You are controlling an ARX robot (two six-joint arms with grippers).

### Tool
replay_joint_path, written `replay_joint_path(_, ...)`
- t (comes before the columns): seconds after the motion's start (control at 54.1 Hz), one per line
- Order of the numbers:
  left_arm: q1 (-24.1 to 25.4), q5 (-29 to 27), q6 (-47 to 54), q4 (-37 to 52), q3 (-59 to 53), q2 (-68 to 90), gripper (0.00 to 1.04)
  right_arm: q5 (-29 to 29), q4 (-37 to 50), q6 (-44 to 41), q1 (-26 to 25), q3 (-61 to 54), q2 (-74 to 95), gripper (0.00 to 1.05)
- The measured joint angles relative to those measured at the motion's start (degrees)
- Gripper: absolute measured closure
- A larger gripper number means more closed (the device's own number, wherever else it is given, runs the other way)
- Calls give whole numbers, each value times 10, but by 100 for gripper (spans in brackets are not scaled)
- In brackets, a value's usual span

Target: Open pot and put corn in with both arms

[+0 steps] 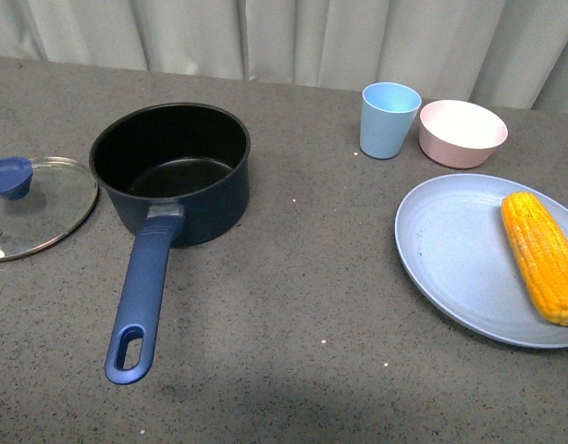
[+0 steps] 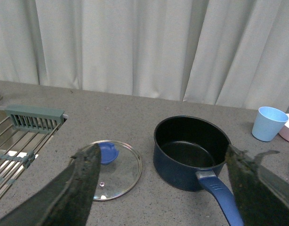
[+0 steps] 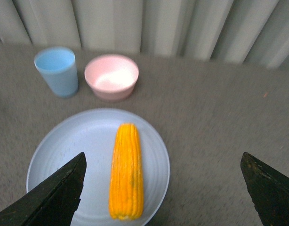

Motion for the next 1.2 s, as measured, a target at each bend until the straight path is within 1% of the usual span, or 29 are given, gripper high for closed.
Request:
replay_joint_path(0.018,0,0,0,0,0,0,22,0,-2,4,1,14,37,9)
replay_joint_path(0.111,0,0,0,0,0,0,6,0,-8,24,3,63,166,9)
replay_joint_path(0.129,0,0,1,0,0,0,5,-2,-8,32,4,82,207,9)
replay_joint_path(0.185,0,0,2,0,0,0,7,-3,-12,45,9,119,275,9)
replay_joint_path(0.277,0,0,2,0,0,0,6,9,-18,50,20,165,351,9)
replay_joint_path(0.48,0,0,2,0,0,0,6,11,-50,76,38,242,468,9)
replay_joint_path(0.61,0,0,2,0,0,0,6,12,-70,85,45,278,517,9)
replay_joint_path(0.721,0,0,2,0,0,0,6,30,-84,89,49,301,556,9)
replay_joint_path(0.942,0,0,2,0,0,0,6,35,-83,95,54,316,599,9)
replay_joint_path(0.998,0,0,2,0,0,0,6,35,-81,97,56,316,604,15)
replay_joint_path(1.072,0,0,2,0,0,0,6,35,-77,97,58,316,608,25)
replay_joint_path(1.201,0,0,2,0,0,0,6,34,-70,98,59,316,609,53)
